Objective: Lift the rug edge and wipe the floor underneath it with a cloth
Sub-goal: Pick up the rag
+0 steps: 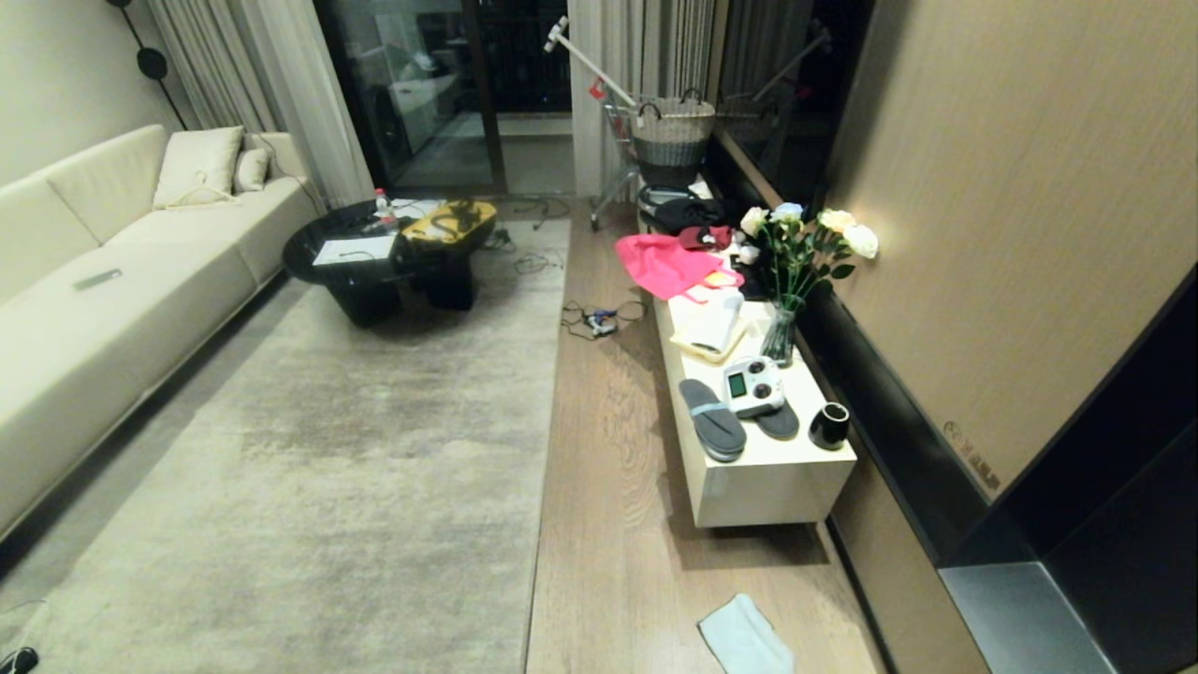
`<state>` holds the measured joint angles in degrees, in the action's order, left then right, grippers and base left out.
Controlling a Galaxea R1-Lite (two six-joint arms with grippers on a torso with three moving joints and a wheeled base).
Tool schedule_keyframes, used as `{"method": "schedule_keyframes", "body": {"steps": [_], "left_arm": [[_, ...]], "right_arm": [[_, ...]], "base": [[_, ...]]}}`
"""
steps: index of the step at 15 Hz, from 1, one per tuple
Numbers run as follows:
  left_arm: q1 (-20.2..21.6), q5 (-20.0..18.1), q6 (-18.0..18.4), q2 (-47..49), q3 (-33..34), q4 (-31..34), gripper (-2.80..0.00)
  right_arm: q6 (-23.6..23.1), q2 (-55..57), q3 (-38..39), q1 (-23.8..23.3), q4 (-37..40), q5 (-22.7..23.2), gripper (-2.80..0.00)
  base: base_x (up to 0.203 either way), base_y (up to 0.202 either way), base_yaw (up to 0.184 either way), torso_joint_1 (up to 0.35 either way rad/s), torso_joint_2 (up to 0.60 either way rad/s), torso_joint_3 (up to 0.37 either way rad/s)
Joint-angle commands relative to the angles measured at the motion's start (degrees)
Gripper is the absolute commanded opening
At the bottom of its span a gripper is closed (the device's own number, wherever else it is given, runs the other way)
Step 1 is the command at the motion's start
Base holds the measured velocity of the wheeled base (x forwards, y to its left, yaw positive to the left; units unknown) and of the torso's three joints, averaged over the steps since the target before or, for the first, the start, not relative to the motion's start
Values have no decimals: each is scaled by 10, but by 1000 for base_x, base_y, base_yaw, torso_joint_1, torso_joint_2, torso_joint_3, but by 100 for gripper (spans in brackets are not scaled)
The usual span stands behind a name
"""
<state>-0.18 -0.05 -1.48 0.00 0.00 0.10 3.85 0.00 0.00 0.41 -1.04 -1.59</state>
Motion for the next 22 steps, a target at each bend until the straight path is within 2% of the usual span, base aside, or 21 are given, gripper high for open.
{"method": "schedule_keyframes", "body": {"steps": [1,8,22], "left_arm": [[0,0,0,0,0,0,-280],[0,0,0,0,0,0,-280],[0,0,0,0,0,0,-280]], "right_arm": [[0,1,0,0,0,0,-280],[2,1,0,0,0,-1,-280],[24,1,0,0,-1,-18,-280]], "base": [[0,0,0,0,0,0],[0,0,0,0,0,0],[0,0,0,-128,308,176]]}}
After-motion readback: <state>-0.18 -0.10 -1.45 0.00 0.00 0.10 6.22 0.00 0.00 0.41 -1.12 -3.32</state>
